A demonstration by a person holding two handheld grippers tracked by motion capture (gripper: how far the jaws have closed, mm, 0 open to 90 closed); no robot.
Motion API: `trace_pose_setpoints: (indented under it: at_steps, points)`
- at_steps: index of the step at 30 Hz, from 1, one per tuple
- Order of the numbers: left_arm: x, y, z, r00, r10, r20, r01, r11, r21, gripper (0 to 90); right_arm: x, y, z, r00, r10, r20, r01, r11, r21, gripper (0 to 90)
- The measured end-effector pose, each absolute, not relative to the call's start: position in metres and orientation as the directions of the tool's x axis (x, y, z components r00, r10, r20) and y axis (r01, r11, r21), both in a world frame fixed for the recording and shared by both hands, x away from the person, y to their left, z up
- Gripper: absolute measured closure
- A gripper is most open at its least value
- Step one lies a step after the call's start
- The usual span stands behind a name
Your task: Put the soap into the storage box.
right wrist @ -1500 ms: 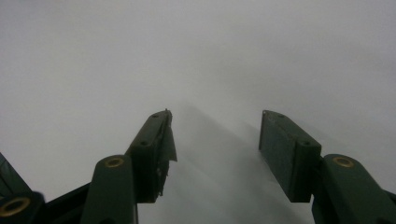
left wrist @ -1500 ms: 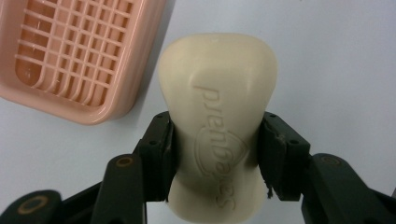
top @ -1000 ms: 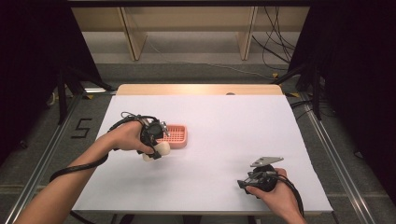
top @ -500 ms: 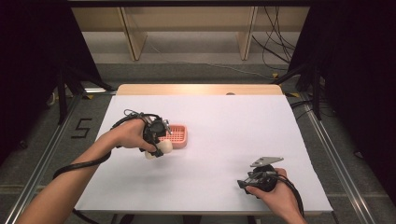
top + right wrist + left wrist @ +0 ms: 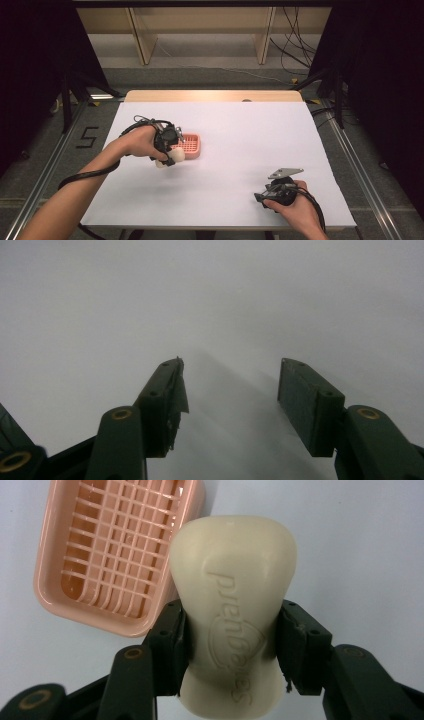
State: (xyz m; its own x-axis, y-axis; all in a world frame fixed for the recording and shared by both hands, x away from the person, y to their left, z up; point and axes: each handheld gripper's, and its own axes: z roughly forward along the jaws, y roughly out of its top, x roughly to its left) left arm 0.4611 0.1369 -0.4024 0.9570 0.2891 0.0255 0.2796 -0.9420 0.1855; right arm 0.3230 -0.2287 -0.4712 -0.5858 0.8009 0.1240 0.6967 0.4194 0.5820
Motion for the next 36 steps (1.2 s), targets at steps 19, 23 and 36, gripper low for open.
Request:
trace_pose_setpoints:
  at_steps: [19,23,36]
  points:
    - [0.470,0.135,-0.399,0.966,0.245,0.087,0.227,-0.958,0.177,49.8,0.324,-0.228,-0.475,-0.589,0.799,0.123,0.687,0.415,0.597,44.3]
    - [0.472,0.134,-0.398,0.968,0.231,0.099,0.212,-0.961,0.175,49.8,0.322,-0.228,-0.473,-0.576,0.806,0.133,0.710,0.413,0.571,44.3]
    - [0.477,0.133,-0.398,0.968,0.224,0.115,0.202,-0.963,0.177,49.8,0.323,-0.228,-0.474,-0.575,0.807,0.135,0.710,0.410,0.573,44.2]
